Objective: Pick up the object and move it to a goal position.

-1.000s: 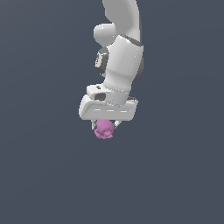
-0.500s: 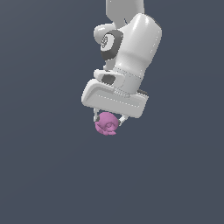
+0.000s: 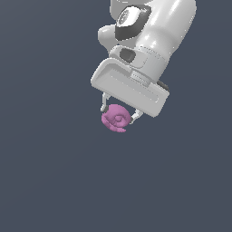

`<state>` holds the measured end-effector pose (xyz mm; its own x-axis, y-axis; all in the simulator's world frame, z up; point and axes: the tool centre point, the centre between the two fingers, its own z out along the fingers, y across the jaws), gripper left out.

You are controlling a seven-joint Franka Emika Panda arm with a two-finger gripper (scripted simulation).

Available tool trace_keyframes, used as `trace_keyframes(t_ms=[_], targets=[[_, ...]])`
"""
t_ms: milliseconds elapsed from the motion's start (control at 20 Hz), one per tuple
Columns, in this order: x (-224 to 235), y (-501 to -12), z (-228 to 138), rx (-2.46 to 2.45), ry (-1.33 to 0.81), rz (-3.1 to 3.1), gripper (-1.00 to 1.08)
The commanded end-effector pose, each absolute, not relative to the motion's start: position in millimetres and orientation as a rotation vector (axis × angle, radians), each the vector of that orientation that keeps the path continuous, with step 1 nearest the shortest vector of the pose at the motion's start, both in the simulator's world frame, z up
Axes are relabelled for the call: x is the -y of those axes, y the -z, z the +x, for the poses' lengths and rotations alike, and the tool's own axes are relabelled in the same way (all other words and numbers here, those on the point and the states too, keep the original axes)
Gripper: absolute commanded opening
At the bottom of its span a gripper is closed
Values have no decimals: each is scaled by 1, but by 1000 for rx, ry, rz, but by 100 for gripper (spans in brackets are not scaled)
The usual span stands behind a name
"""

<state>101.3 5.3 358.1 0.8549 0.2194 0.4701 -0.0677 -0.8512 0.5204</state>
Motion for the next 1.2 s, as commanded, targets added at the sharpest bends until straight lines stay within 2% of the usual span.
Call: trace_keyframes(t_ms=[0,600,1150], targets=[[-11,-376,103,-61,-748,2455,-100],[-40,-449,104,133,-851,2294,-100],[-52,-474,103,195,-879,2235,-100]])
